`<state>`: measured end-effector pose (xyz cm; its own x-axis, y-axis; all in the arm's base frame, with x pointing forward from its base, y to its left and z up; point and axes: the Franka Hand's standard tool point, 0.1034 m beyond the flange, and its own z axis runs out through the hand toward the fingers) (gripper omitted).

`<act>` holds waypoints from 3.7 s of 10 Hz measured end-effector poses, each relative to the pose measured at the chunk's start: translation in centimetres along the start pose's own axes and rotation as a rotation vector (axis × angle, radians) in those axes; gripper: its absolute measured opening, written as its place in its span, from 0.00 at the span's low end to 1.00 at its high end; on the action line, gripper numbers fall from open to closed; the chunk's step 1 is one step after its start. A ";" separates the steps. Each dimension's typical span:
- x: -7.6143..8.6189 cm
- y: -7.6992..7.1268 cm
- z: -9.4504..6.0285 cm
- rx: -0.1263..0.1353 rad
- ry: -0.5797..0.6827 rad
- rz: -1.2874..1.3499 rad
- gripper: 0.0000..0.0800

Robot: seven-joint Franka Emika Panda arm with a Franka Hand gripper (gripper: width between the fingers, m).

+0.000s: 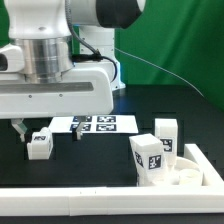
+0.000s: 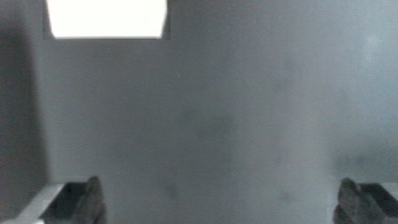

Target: Assemble stool

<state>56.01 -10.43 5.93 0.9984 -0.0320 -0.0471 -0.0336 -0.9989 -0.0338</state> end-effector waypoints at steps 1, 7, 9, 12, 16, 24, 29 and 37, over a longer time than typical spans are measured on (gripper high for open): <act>-0.3 -0.3 0.2 0.007 -0.027 0.003 0.81; -2.7 1.9 1.7 0.022 -0.533 -0.018 0.81; -2.9 2.1 1.9 0.016 -0.677 0.008 0.81; -4.0 2.3 2.4 0.030 -0.844 0.013 0.81; -6.1 2.5 4.8 0.054 -0.955 0.048 0.81; -6.3 2.6 4.8 0.049 -0.958 0.057 0.42; -3.3 0.9 -2.7 0.053 -0.850 0.046 0.42; 2.3 -6.7 -10.8 -0.014 -0.405 0.133 0.42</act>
Offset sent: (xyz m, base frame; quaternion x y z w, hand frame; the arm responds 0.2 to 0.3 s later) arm -0.0028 -0.0405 -0.0243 0.0181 -0.2650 0.0084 0.9640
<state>59.02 -4.23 16.81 0.8867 -0.1467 -0.4384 -0.1570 -0.9875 0.0127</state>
